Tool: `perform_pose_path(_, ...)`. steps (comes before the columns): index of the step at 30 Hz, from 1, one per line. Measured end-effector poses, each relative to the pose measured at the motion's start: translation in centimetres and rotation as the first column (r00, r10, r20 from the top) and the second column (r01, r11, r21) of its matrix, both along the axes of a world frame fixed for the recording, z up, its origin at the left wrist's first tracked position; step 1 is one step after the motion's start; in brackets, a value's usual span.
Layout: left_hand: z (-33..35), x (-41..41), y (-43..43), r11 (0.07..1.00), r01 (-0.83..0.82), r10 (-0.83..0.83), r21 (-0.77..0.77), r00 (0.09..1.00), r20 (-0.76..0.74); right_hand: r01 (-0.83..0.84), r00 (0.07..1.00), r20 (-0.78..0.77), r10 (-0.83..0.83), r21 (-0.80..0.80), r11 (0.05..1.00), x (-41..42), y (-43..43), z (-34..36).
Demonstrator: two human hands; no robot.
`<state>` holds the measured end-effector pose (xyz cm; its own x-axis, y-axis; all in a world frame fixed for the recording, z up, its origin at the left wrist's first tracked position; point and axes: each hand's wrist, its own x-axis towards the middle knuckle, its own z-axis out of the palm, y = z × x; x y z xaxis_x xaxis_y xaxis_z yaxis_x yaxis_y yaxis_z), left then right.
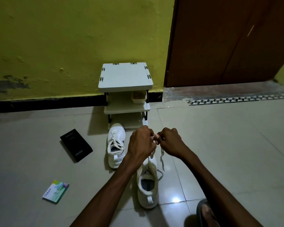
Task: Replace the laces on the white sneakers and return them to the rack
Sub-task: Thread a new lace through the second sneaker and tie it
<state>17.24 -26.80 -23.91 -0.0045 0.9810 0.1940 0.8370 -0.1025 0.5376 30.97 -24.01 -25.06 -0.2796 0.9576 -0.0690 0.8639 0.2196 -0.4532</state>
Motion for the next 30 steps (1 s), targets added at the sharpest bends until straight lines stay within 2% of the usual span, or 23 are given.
perform_pose_path(2,0.5,-0.6,0.2,0.999,-0.033,0.034,0.033,0.999,-0.015,0.016,1.000,-0.021,-0.015,0.026,1.000,0.1,0.0,-0.3)
perform_pose_path(6,2.2,-3.3,1.5,0.981,-0.179,0.176,0.072,0.983,0.052,0.127,0.991,-0.051,-0.127,-0.003,0.992,2.0,-0.3,-2.1)
perform_pose_path(9,2.9,-4.8,1.9,0.972,-0.211,0.206,0.103,0.977,0.058,0.179,0.984,0.010,-0.179,-0.050,0.983,3.9,-0.7,-4.6)
perform_pose_path(18,2.2,-5.3,1.7,0.948,-0.289,0.279,0.132,0.956,0.085,0.179,0.979,0.093,-0.180,0.022,0.984,5.1,-0.3,-6.2)
perform_pose_path(25,3.0,-6.1,2.4,0.902,-0.389,0.363,0.187,0.918,0.159,0.218,0.965,0.150,-0.215,-0.010,0.976,6.5,-0.8,-8.0)
perform_pose_path(27,2.8,-5.8,2.2,0.898,-0.393,0.364,0.197,0.916,0.168,0.224,0.967,0.134,-0.216,-0.046,0.974,6.8,-1.1,-8.3)
perform_pose_path(30,2.3,-5.7,2.2,0.894,-0.393,0.357,0.214,0.915,0.189,0.272,0.962,0.002,-0.274,-0.122,0.955,7.2,-1.2,-8.6)
